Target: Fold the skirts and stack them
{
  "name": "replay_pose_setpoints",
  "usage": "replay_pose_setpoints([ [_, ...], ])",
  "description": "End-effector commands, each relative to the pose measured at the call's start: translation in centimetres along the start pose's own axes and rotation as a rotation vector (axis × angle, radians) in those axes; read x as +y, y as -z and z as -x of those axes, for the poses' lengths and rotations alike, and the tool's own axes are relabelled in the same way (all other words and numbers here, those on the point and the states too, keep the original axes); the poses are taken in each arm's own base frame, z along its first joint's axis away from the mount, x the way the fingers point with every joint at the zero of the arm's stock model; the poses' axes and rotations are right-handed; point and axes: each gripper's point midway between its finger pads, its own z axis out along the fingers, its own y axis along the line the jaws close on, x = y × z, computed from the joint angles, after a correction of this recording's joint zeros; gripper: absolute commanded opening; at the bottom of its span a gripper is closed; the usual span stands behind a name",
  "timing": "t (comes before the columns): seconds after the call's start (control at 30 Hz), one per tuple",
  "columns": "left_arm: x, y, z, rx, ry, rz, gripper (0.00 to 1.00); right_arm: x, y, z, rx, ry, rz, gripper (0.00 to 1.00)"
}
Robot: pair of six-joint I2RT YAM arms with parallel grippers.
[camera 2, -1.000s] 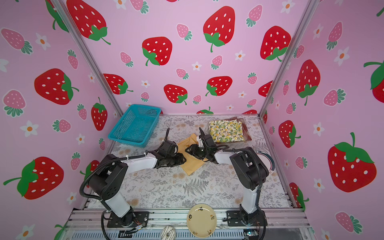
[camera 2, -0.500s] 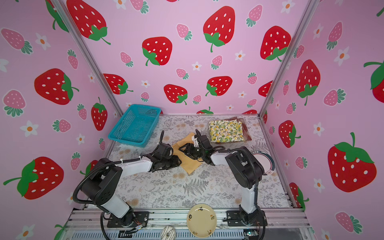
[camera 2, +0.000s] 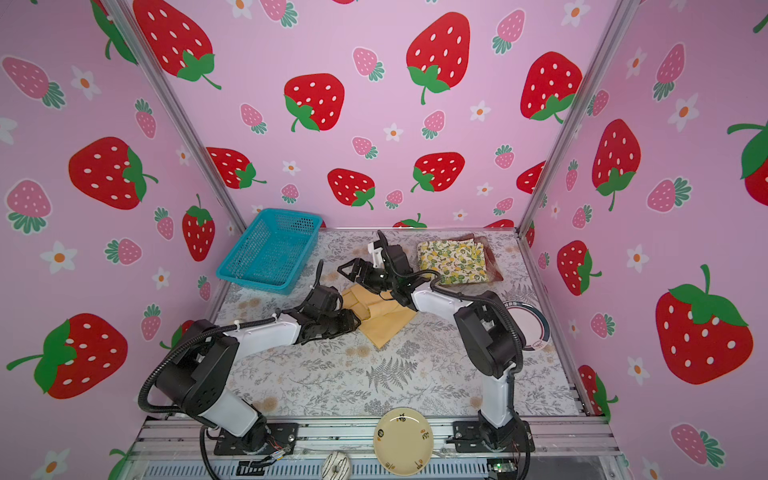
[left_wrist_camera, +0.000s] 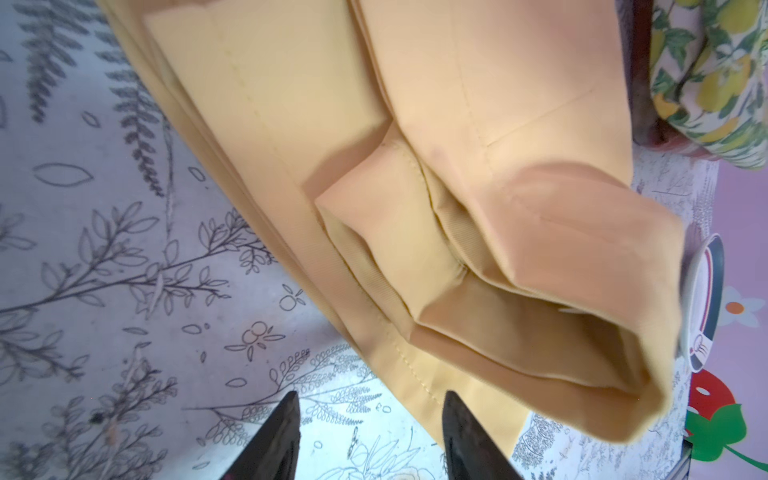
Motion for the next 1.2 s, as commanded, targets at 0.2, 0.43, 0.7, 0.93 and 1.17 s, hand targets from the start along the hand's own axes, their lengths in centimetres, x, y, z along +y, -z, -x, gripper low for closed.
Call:
replay_pose_setpoints([
  [0.2,0.5,0.5,0.4,-0.015,0.014,0.022,0.56,-10.0,4.7,1.8,0.043,0.080,-0.310,1.00],
  [0.43,0.5,0.3,1.0,-0.011,0.021,0.037,0.56,-12.2,4.5,-0.6,0.085,0.058,-0.298,1.00],
  [0.7,1.0,-1.3,1.2,0.025,0.057,0.050,0.56,-12.9,4.5,-3.6,0.111,0.007,-0.222,1.00],
  [0.93,1.3,-2.8,1.6,0.051,0.081,0.059,0.56,-11.3,5.3,-5.7,0.110,0.020,-0.186,1.00],
  [1.17,1.9,-4.0,2.0,0.088,0.125,0.074,0.56,-11.3,5.3,-8.8,0.131,0.014,-0.170,1.00],
])
